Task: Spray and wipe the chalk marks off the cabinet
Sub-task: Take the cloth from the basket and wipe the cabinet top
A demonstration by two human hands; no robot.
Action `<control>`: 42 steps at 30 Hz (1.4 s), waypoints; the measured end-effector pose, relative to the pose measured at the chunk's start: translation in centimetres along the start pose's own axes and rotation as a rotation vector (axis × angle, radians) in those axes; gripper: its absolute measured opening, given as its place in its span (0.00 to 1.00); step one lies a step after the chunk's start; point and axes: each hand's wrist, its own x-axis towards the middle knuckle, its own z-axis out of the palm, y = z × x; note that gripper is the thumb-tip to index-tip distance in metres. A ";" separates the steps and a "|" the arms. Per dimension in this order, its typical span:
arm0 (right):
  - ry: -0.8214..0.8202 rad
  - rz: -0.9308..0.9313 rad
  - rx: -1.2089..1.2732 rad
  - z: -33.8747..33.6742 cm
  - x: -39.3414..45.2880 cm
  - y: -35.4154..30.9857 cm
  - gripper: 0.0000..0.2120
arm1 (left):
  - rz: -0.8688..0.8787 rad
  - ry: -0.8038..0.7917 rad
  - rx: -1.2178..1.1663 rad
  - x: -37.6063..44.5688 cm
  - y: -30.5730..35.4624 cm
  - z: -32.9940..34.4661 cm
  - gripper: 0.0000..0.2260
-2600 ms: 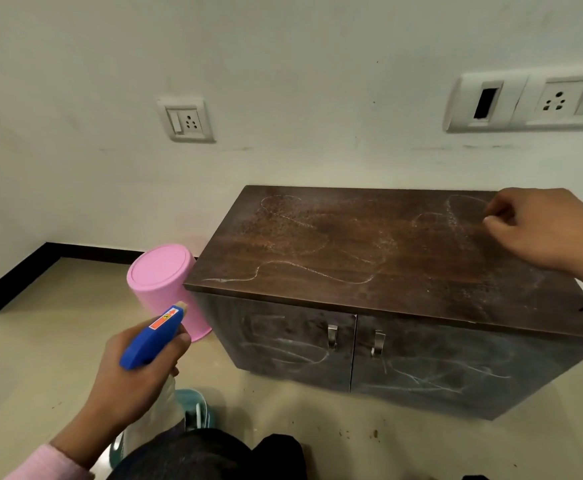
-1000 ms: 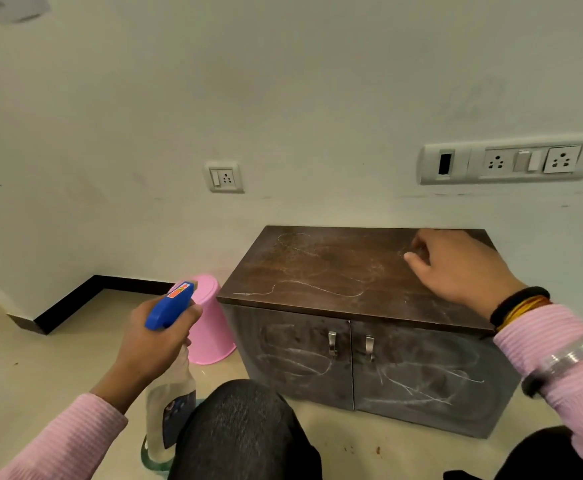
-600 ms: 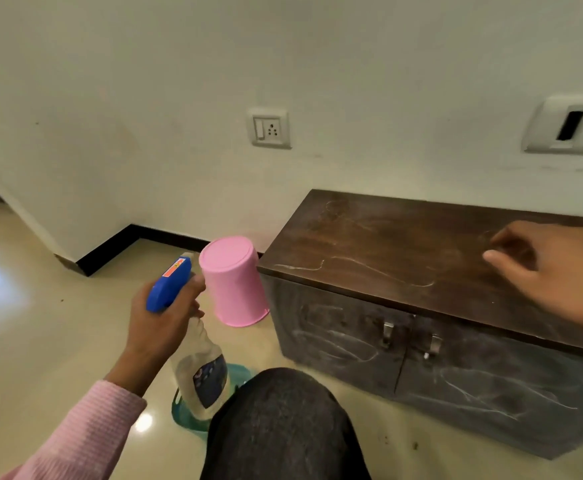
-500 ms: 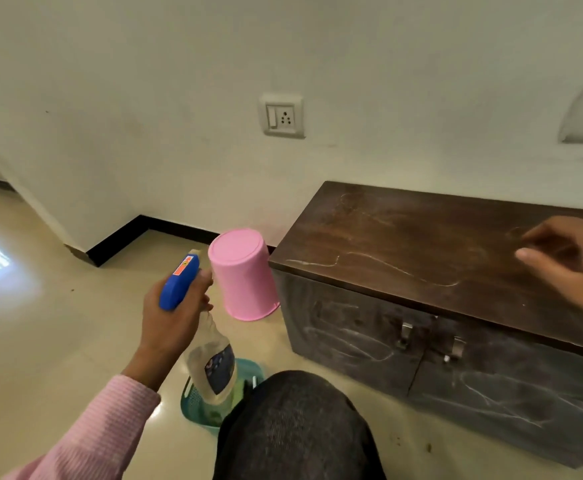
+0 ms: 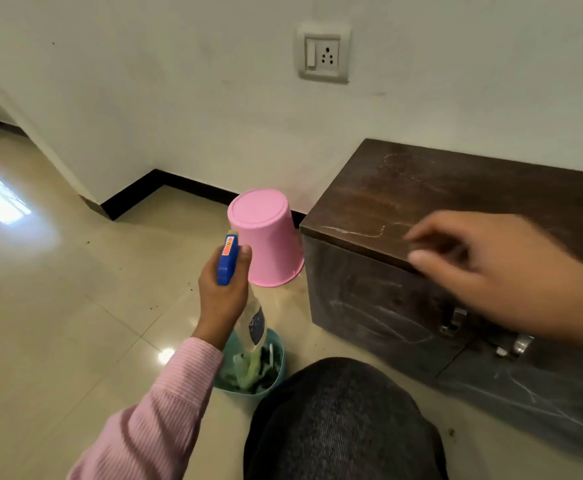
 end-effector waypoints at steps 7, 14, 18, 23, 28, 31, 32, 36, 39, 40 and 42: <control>-0.065 -0.180 0.154 9.4 9.2 -6.8 0.12 | 0.120 -0.058 0.035 -0.6 -0.4 0.7 0.10; -0.082 -0.187 0.287 15.7 12.9 -7.3 0.07 | 0.123 -0.009 0.045 1.5 -2.6 0.1 0.10; -0.077 -0.126 0.299 17.3 14.0 -6.4 0.10 | 0.107 -0.013 0.082 3.3 -4.6 0.5 0.14; -0.081 -0.088 0.281 18.6 14.4 -5.1 0.12 | 0.069 0.028 0.029 6.2 -6.1 1.3 0.08; -0.076 -0.035 0.296 19.8 14.3 -4.3 0.13 | 0.105 -0.014 -0.009 8.4 -7.0 2.8 0.03; -0.102 -0.013 0.301 20.6 14.1 -4.2 0.11 | 0.110 -0.034 -0.014 9.1 -8.6 3.9 0.04; -0.108 -0.006 0.304 20.7 14.1 -4.2 0.11 | 0.102 -0.044 -0.014 9.2 -9.3 4.2 0.06; -0.126 0.010 0.314 21.0 13.7 -4.1 0.12 | 0.017 -0.128 0.003 8.2 -13.2 5.2 0.13; -0.148 0.011 0.308 21.1 13.2 -4.0 0.11 | -0.058 -0.237 0.027 6.8 -16.3 5.4 0.10; -0.153 0.012 0.305 21.0 13.1 -4.0 0.11 | -0.075 -0.254 0.043 6.5 -16.9 5.4 0.10; -0.159 0.016 0.296 20.6 13.0 -3.9 0.11 | -0.100 -0.285 0.080 6.4 -16.8 5.4 0.13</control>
